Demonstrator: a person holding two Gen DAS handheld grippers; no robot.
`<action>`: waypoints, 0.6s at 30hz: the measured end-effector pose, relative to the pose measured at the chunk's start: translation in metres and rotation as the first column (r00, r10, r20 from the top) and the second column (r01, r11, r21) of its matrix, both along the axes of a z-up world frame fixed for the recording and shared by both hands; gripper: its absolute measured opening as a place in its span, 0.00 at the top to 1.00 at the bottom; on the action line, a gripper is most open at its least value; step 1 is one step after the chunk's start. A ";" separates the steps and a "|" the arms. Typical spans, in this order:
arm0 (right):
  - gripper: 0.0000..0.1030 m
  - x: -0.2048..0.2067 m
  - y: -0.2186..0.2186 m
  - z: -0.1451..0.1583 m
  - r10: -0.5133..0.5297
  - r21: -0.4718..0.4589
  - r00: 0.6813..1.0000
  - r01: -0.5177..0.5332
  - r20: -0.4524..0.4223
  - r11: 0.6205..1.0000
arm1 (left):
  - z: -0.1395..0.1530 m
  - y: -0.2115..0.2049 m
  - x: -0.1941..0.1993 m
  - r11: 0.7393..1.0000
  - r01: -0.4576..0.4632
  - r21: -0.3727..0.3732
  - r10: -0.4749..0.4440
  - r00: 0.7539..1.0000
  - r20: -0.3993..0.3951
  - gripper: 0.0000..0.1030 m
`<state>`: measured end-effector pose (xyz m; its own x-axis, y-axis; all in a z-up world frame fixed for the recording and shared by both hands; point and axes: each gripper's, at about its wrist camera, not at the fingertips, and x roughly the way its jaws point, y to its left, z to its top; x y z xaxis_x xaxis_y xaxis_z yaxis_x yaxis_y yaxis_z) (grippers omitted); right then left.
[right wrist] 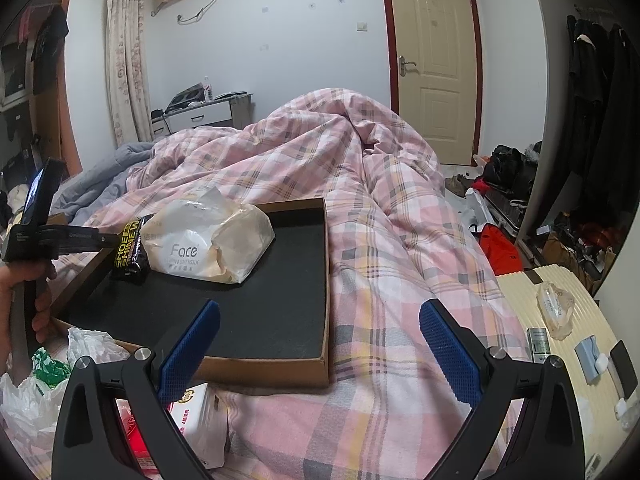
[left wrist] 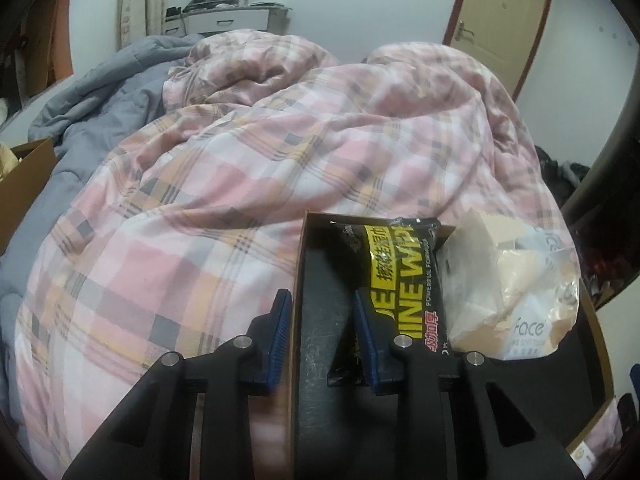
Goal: Organize soft objects
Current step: 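Lift the SHOE SHINE pack and move it toward the tray corner, then carry the SHOE SHINE pack over the tray rim and lower it beside the tray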
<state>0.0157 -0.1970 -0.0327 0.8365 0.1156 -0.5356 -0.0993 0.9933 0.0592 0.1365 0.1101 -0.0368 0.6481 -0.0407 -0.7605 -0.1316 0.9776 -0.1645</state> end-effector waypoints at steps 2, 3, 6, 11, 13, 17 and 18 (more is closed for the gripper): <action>0.03 0.000 0.000 0.000 0.000 0.000 1.000 0.000 0.001 1.000 | 0.003 -0.002 -0.003 1.000 -0.010 0.007 0.010 1.000 0.022 0.73; 0.03 -0.001 0.000 0.000 0.000 0.001 1.000 0.000 0.001 1.000 | 0.006 -0.002 -0.005 1.000 -0.017 0.012 0.017 0.999 0.038 0.73; 0.03 0.000 0.000 0.000 0.000 0.002 1.000 0.000 -0.001 1.000 | 0.017 -0.011 -0.013 0.999 -0.018 0.041 0.014 0.995 0.098 0.61; 0.03 0.000 0.000 0.000 0.000 0.001 1.000 0.000 -0.001 1.000 | 0.020 -0.038 -0.008 0.994 0.089 0.063 -0.094 0.992 0.081 0.23; 0.03 0.000 0.000 0.000 0.000 0.002 1.000 0.000 0.001 1.000 | 0.008 -0.052 0.003 0.985 0.130 0.112 -0.130 0.991 -0.005 0.24; 0.03 0.000 -0.001 0.000 0.000 0.001 1.000 0.000 0.000 1.000 | -0.008 -0.057 0.011 0.981 0.151 0.121 -0.143 0.987 -0.077 0.49; 0.03 0.000 -0.001 0.000 0.000 0.001 1.000 0.000 0.000 1.000 | -0.007 -0.056 0.010 0.981 0.152 0.118 -0.144 0.987 -0.070 0.50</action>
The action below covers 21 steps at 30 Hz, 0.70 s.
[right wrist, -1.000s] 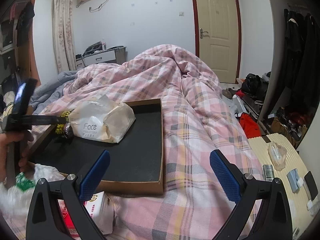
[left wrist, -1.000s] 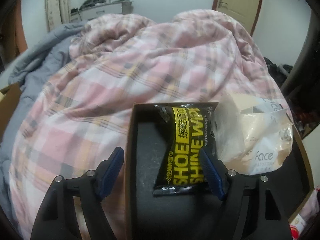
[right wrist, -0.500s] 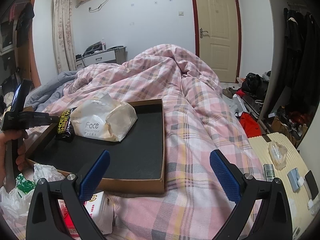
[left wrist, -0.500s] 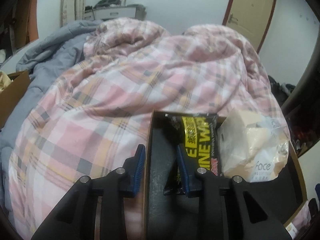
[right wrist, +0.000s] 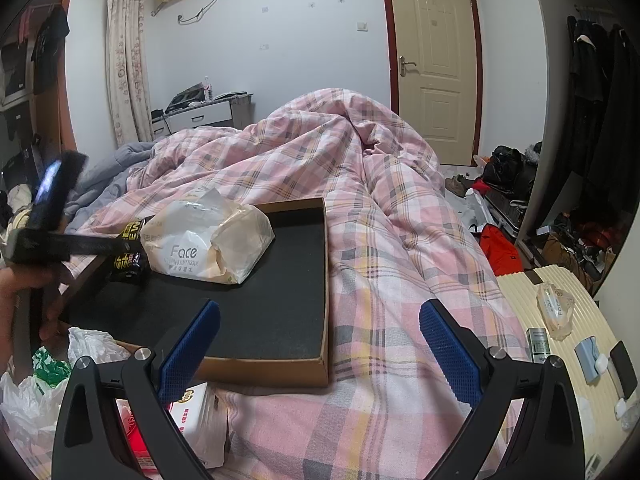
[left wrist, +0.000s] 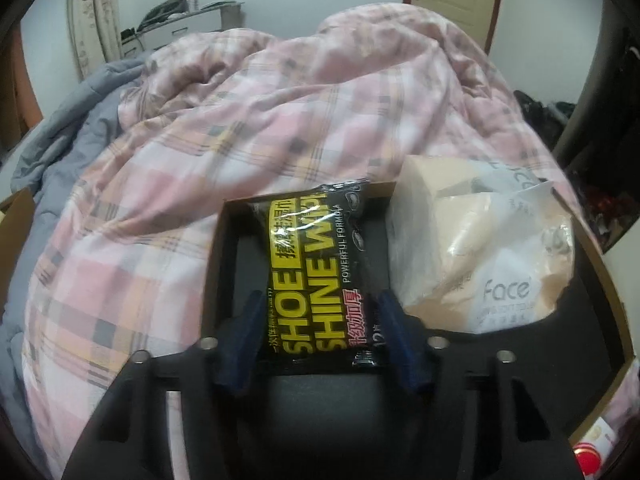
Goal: Organize soft objects
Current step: 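Carry the SHOE SHINE pack over the tray rim and lower it beside the tray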
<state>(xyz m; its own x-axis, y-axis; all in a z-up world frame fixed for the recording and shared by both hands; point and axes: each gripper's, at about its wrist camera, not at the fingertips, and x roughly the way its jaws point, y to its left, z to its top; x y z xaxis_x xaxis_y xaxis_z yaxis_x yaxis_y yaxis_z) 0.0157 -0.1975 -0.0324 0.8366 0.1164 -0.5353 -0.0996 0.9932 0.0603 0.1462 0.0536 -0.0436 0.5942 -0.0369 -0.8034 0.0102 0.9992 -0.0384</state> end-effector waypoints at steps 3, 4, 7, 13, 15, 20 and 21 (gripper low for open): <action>0.03 0.000 0.000 0.000 0.002 0.001 1.000 -0.002 -0.002 1.000 | 0.002 0.005 -0.002 1.000 -0.007 -0.024 0.007 1.000 0.012 0.57; 0.03 0.000 0.000 0.000 0.002 0.001 1.000 -0.002 -0.001 1.000 | 0.002 0.006 -0.004 0.999 -0.008 -0.032 0.009 1.000 0.015 0.58; 0.03 0.000 0.000 0.000 0.003 0.001 1.000 -0.003 -0.002 1.000 | 0.005 0.009 -0.012 0.998 -0.012 -0.059 0.015 0.999 0.042 0.61; 0.03 0.000 0.000 0.000 0.003 0.000 1.000 -0.003 -0.002 1.000 | 0.030 0.010 -0.041 0.993 0.017 -0.116 -0.003 0.993 0.121 0.61; 0.03 0.000 0.000 0.000 0.003 0.001 1.000 -0.003 -0.002 1.000 | 0.042 0.012 -0.059 0.990 0.034 -0.133 -0.013 0.987 0.158 0.61; 0.03 0.000 0.000 0.000 0.005 0.001 1.000 -0.005 -0.005 1.000 | 0.062 0.017 -0.129 0.978 0.112 -0.176 -0.071 0.972 0.225 0.61; 0.03 0.000 0.001 0.000 0.005 0.001 1.000 -0.005 -0.005 1.000 | 0.063 0.017 -0.141 0.974 0.128 -0.186 -0.083 0.969 0.231 0.61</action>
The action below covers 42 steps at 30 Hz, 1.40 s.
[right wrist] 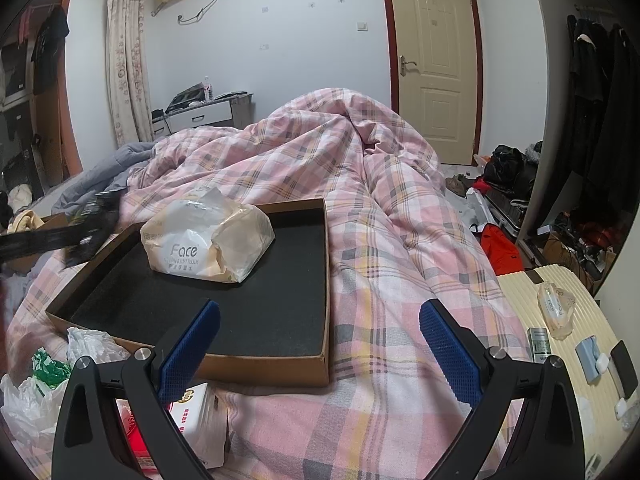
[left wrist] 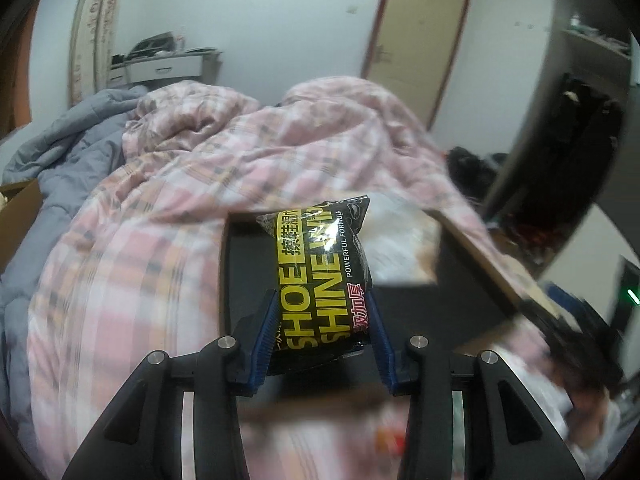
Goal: Organize soft objects
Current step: 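Carry the SHOE SHINE pack over the tray rim and lower it beside the tray, then reach into the tray and grasp the white Face tissue pack with the right gripper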
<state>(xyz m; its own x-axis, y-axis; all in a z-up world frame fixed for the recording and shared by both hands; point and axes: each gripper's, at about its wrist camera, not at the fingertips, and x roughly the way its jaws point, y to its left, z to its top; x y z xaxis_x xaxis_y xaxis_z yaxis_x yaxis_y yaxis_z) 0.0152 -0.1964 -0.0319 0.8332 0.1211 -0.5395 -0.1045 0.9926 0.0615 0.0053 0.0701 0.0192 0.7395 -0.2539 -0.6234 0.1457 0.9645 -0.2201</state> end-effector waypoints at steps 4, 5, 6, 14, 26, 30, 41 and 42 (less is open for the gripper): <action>0.03 0.000 0.000 0.000 -0.001 0.002 1.000 0.001 0.000 1.000 | -0.008 -0.004 -0.043 0.992 0.117 -0.036 -0.118 0.993 -0.022 0.61; 0.03 0.000 0.000 0.000 -0.001 0.002 1.000 0.001 0.000 1.000 | -0.012 -0.007 -0.047 0.986 0.160 -0.047 -0.162 0.986 -0.044 0.61; 0.03 0.000 0.001 0.000 -0.001 0.003 1.000 0.001 -0.001 1.000 | -0.015 -0.011 -0.048 0.980 0.194 -0.045 -0.196 0.978 -0.070 0.61; 0.03 0.000 0.000 0.000 0.003 0.002 1.000 -0.003 -0.002 1.000 | -0.027 -0.044 -0.051 0.948 0.317 0.014 -0.311 0.938 -0.152 0.61; 0.03 0.000 0.000 0.000 0.005 0.003 1.000 -0.005 -0.003 1.000 | 0.002 -0.038 -0.074 0.967 0.254 0.023 -0.254 0.967 -0.007 0.20; 0.03 0.000 -0.001 0.000 0.004 0.003 1.000 -0.004 -0.004 1.000 | 0.000 -0.032 -0.067 0.986 0.150 0.074 -0.155 0.986 0.063 0.20; 0.03 0.000 -0.001 0.001 0.005 0.004 1.000 -0.005 -0.003 1.000 | -0.046 -0.004 -0.029 0.998 -0.033 -0.050 0.035 0.998 0.042 0.20; 0.03 -0.001 0.000 0.001 0.005 0.004 1.000 -0.005 -0.003 1.000 | -0.046 -0.005 -0.029 0.998 -0.032 -0.046 0.034 0.998 0.043 0.20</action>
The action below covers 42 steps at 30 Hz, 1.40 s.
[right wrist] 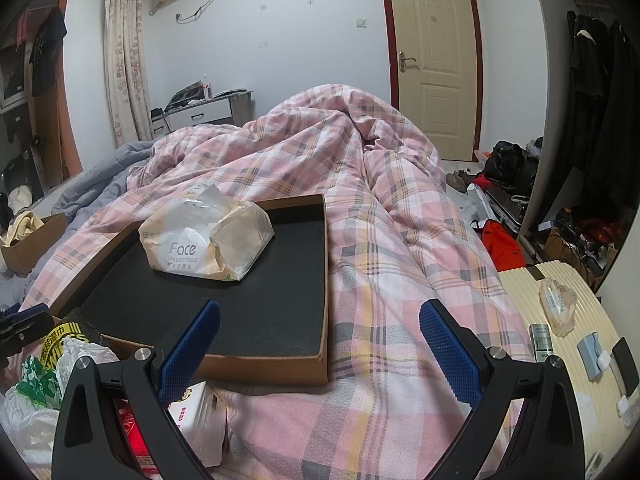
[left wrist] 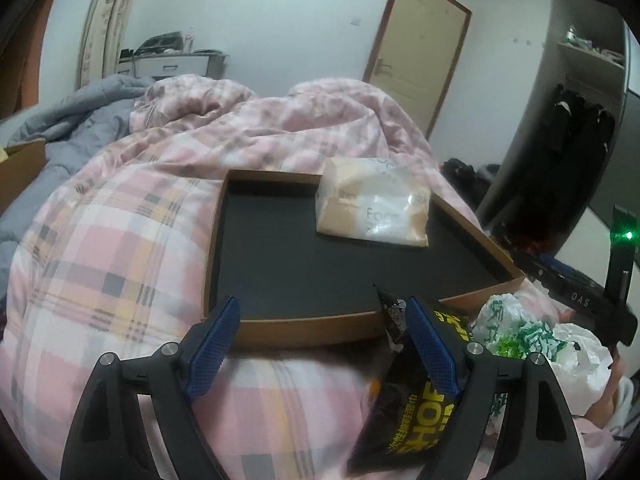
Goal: Organize soft objects
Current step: 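Reach into the tray and grasp the white Face tissue pack with the right gripper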
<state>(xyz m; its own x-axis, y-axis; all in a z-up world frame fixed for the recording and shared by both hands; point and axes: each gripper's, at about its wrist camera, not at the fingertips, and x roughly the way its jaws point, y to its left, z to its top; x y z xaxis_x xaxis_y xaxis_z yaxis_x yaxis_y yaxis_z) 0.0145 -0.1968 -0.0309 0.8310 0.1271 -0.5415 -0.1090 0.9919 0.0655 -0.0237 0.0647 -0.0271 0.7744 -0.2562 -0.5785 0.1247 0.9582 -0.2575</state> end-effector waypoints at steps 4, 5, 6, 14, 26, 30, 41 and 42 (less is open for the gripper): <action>0.03 0.001 -0.001 0.000 0.000 0.000 1.000 0.000 0.000 1.000 | -0.002 -0.008 0.002 0.999 -0.002 0.045 0.002 1.000 0.004 0.19; 0.03 0.001 -0.001 0.000 0.000 0.000 1.000 0.000 -0.001 1.000 | -0.002 -0.009 0.002 0.999 -0.002 0.053 0.001 1.000 0.002 0.19; 0.03 0.001 -0.001 0.000 0.001 0.000 1.000 -0.001 -0.002 1.000 | -0.002 -0.010 0.003 0.998 0.000 0.061 0.000 1.000 0.001 0.18; 0.03 -0.003 0.000 0.001 -0.006 0.002 1.000 0.006 0.014 1.000 | -0.004 -0.016 0.004 0.996 0.022 0.085 -0.022 1.000 -0.006 0.09; 0.03 0.056 0.038 0.046 -0.001 -0.099 1.000 0.003 0.013 0.995 | -0.006 -0.015 0.004 0.996 0.016 0.088 -0.015 1.000 -0.010 0.01; 0.03 0.092 0.063 0.029 0.058 -0.152 0.988 -0.079 -0.142 0.985 | -0.006 -0.016 0.004 0.996 0.016 0.089 -0.015 1.000 -0.011 0.01; 0.03 0.134 0.075 -0.015 0.012 -0.166 0.919 -0.084 -0.393 0.983 | -0.007 -0.016 0.007 0.993 0.010 0.115 -0.007 1.000 -0.020 0.00; 0.03 0.134 0.075 -0.014 0.013 -0.163 0.921 -0.083 -0.389 0.983 | -0.006 -0.016 0.007 0.993 0.008 0.116 -0.006 1.000 -0.019 0.01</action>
